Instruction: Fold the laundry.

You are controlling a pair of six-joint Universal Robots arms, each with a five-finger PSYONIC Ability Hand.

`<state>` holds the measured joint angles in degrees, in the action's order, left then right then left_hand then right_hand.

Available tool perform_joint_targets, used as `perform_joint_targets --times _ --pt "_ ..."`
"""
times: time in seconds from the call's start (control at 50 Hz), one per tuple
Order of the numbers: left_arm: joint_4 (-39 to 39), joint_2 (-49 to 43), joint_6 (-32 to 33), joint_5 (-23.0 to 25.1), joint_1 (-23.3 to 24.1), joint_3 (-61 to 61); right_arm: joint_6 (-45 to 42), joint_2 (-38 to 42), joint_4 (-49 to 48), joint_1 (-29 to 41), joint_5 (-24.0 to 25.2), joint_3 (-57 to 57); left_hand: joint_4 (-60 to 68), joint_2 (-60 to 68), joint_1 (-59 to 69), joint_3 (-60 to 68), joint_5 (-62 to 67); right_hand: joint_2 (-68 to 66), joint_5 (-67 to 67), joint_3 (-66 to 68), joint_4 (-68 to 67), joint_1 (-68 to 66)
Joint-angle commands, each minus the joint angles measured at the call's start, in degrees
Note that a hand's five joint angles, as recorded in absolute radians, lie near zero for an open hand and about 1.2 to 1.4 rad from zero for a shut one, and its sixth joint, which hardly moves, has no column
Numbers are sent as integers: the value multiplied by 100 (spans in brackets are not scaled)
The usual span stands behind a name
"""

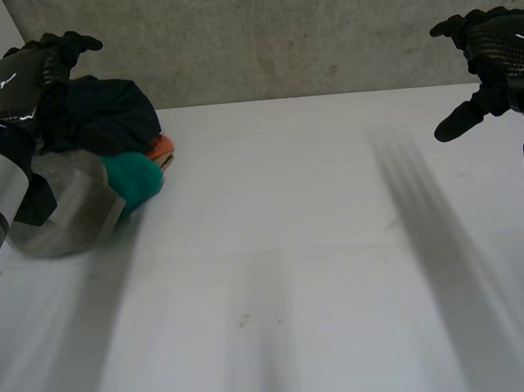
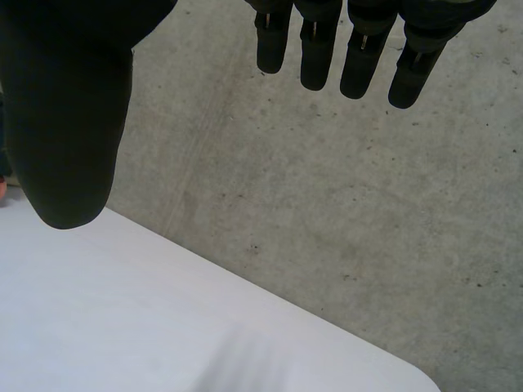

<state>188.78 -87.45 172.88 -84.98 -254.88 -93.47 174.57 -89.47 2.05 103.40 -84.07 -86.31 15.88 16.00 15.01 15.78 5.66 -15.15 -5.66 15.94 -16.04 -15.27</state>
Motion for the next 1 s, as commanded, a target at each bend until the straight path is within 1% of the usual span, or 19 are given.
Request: perform_joint_targets --times 0.02,0.2,0.28,0.36,0.38,0.44,0.46,0.52,0.54,0.66,0.72,0.74,0.76,0.8,0.82,0.84,0.86,0.94,1.0 --pt "10 0 9 -1 0 4 -2 9 -2 4 -5 0 -549 -562 -463 -539 -528 515 566 -594 604 527" --pt "36 -44 26 7 9 39 -11 9 -2 4 4 0 -499 -511 -412 -489 -478 515 566 -594 604 527" --pt "98 -342 219 -1 0 249 -11 18 -2 4 4 -9 -449 -461 -362 -438 -427 515 566 -594 604 527" --pt "133 -939 965 -89 -26 776 -20 27 -2 13 4 -18 -415 -427 -328 -405 -393 515 566 -594 604 527" --pt "133 -1245 1332 -194 -79 1021 -28 27 6 13 4 -26 -415 -427 -328 -405 -393 515 566 -594 604 527" --pt "133 -1765 1870 -440 -132 1479 -37 35 6 31 13 -53 -415 -427 -328 -405 -393 515 566 -594 604 527" --pt "124 -2124 2194 -624 -210 1820 -46 35 6 31 13 -53 -398 -410 -312 -388 -377 515 566 -594 604 527" --pt "133 -2635 2644 -880 -421 2296 -46 62 6 31 22 -70 -364 -377 -278 -354 -343 515 566 -594 604 527" --pt "142 -2941 2898 -950 -613 2559 -46 88 6 31 31 -70 -364 -377 -278 -354 -343 515 566 -594 604 527" --pt "238 -3954 3392 -968 -967 3395 -81 220 6 40 22 -79 -230 -242 -143 -220 -209 515 566 -594 604 527" --pt "440 -4367 3445 -959 -1020 3703 -90 281 6 66 22 -88 674 662 761 684 696 515 566 -594 604 527" --pt "501 -4421 3445 -959 -1028 3747 -90 316 6 66 22 -88 1195 1182 1281 1205 1216 515 566 -594 604 527" --pt "606 -4508 3454 -942 -1072 3783 -99 395 6 83 13 -71 2066 2054 2153 2076 2087 515 566 -594 604 527" --pt "704 -4544 3463 -881 -1134 3792 -116 457 6 84 13 -62 3012 2999 3098 3022 3033 515 566 -594 604 527" --pt "730 -4544 3471 -828 -1160 3801 -151 501 6 84 4 -36 3916 3904 4003 3926 3937 515 566 -594 604 527" --pt "748 -4518 3454 -784 -1169 3801 -169 501 6 84 4 -27 5690 5678 5777 5700 5712 515 566 -594 604 527" --pt "748 -4518 3445 -758 -1152 3801 -195 519 6 84 4 -18 6324 6312 6411 6334 6345 515 566 -594 604 527" --pt "766 -4308 3401 -748 -941 3757 -309 545 6 92 -5 0 6412 6400 6499 6422 6434 515 566 -594 604 527" --pt "766 -3730 3279 -722 -600 3626 -353 545 6 92 4 17 6412 6400 6499 6422 6434 515 566 -594 604 527"
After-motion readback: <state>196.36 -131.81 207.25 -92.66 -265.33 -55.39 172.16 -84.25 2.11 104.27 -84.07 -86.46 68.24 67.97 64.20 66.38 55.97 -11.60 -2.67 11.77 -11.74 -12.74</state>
